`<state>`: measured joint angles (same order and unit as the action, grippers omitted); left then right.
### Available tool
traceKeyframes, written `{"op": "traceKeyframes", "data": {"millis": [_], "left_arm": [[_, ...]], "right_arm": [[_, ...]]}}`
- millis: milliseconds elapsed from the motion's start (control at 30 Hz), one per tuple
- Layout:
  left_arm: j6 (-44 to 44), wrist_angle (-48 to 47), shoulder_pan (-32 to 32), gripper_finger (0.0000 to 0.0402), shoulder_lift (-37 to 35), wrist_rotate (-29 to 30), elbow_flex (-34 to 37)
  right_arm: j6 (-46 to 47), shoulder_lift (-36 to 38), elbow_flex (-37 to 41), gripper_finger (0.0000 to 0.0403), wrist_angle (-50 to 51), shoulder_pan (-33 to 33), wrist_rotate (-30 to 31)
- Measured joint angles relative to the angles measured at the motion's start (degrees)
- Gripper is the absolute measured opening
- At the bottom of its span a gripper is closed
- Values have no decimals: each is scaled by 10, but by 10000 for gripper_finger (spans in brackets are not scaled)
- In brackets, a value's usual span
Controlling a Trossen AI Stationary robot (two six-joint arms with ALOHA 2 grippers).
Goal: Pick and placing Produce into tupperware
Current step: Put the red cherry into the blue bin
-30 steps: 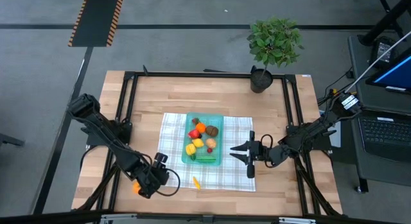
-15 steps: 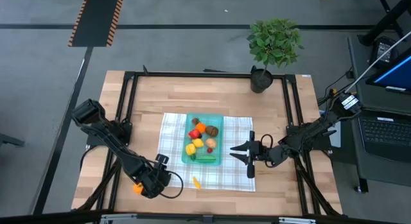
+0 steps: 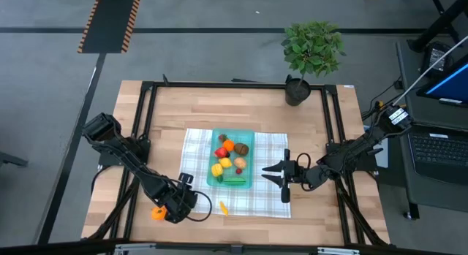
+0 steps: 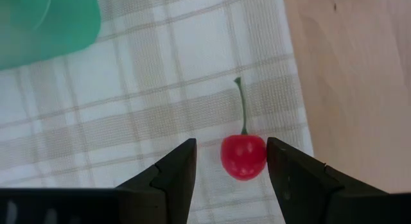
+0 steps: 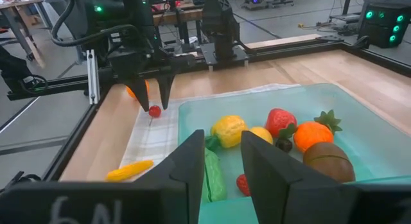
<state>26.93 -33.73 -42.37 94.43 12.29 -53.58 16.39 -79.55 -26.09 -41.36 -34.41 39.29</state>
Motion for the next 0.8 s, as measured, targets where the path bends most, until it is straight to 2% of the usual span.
{"op": "traceKeyframes", "data": {"millis": [800], "left_arm": [[12,4,0,179,11,-12,2]], "right_arm": [[1,0,0,104,1,0,0]]}}
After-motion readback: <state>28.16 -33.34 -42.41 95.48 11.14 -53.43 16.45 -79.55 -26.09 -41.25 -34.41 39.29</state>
